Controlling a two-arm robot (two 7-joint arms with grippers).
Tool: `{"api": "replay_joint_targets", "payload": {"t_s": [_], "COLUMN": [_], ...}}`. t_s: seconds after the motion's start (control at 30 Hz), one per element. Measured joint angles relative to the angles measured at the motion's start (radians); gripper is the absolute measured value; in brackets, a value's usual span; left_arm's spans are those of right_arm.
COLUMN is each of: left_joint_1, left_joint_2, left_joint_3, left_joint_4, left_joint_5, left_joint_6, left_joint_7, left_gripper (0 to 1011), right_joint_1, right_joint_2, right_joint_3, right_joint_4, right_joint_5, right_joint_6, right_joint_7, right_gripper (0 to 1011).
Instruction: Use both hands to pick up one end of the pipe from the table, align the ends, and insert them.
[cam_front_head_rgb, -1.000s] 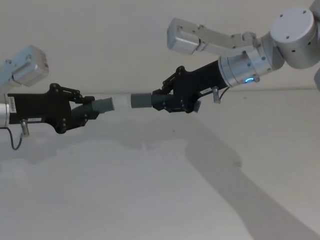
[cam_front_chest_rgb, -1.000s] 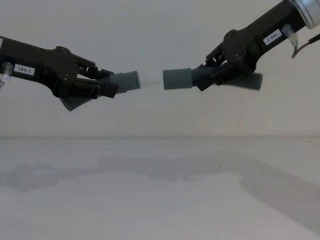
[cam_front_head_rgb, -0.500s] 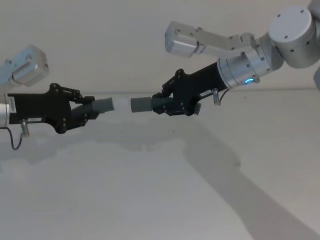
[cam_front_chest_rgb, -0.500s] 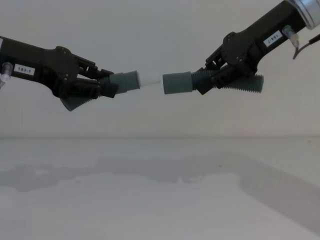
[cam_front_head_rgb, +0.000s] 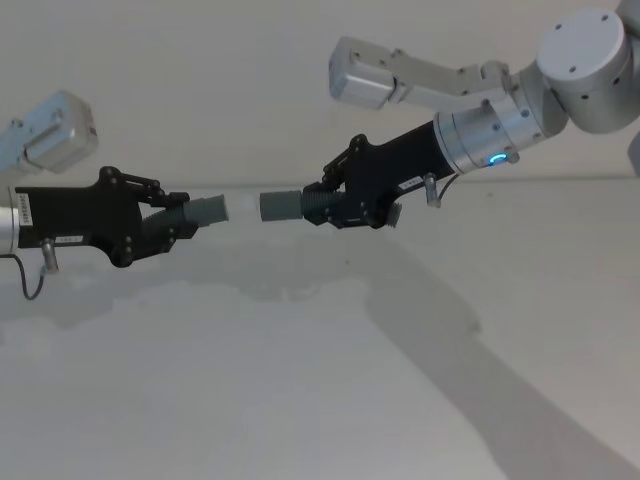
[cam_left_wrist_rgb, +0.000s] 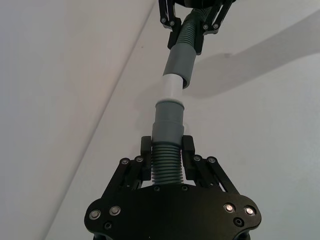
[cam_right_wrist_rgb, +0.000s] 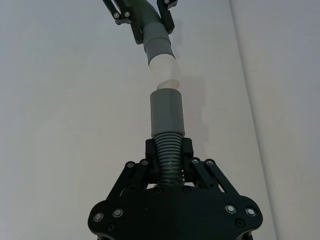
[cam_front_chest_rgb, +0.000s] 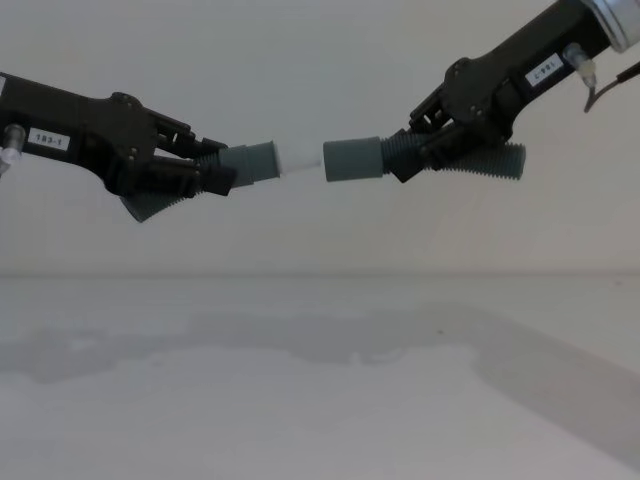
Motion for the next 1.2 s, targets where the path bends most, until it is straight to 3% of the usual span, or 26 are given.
{"api": "replay_joint_targets", "payload": {"t_s": [1.2], "left_joint_1": [0.0], "left_joint_2": [0.0], "left_joint_3": [0.0], "left_joint_4": [0.0], "left_joint_5": [0.0], "left_joint_6": [0.0], "left_joint_7": [0.0], "left_gripper": [323], "right_joint_1": [0.027], "right_joint_2": [-0.017], "right_joint_3": [-0.021], "right_joint_4": [0.029], "right_joint_5": [0.016], "right_joint_6": [0.017], "right_joint_7": [0.014], "right_gripper": [258]}}
